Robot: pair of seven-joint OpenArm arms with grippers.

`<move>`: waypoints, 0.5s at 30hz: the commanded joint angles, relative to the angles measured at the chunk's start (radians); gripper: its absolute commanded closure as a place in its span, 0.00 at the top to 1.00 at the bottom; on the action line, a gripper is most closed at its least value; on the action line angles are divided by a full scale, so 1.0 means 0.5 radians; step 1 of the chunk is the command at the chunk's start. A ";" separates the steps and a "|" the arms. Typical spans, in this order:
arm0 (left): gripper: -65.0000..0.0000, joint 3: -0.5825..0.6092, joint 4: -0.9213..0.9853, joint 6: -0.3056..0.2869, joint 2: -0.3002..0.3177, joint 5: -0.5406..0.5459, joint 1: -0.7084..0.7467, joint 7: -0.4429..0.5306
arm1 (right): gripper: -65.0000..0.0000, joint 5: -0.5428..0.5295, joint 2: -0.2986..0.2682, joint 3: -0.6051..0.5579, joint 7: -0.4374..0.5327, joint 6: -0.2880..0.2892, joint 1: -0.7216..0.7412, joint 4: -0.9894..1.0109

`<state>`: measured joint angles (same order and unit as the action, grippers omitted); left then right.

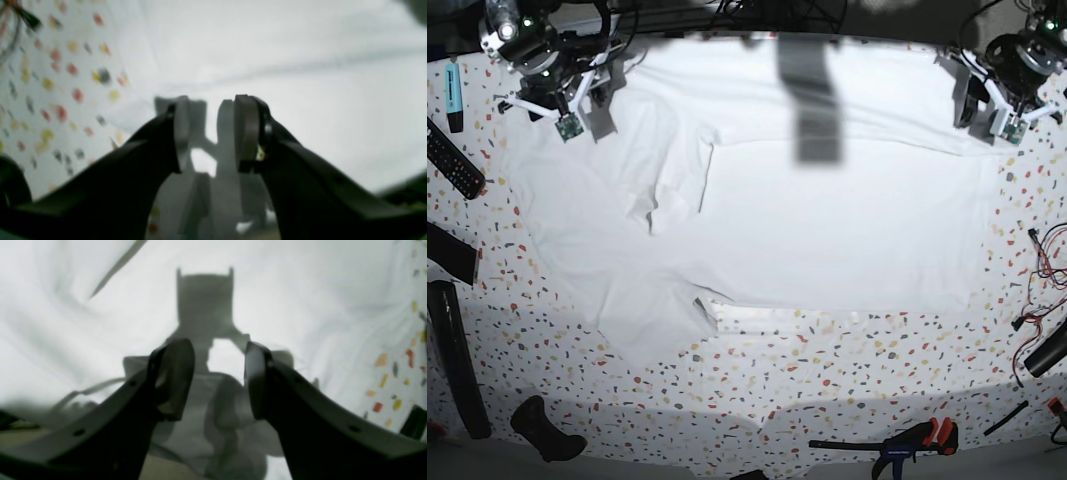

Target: Fold the T-shirt properly

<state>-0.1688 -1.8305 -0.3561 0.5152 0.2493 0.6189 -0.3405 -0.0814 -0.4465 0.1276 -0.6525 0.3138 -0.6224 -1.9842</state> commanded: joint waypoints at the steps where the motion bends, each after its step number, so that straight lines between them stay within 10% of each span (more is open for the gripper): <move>1: 0.33 -0.016 0.014 0.008 0.028 0.005 -0.028 0.048 | 0.44 -0.001 -0.022 0.008 0.033 -0.021 -0.001 -0.059; 15: 0.33 -0.017 0.307 0.008 0.030 0.005 -0.443 0.115 | 0.44 -0.001 -0.021 0.008 0.040 -0.021 0.212 -0.121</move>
<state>-0.1688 -1.6638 -0.3580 0.5125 0.2481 0.4053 -0.3138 -0.0818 -0.4465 0.1276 -0.6525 0.3115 -0.5179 -2.0235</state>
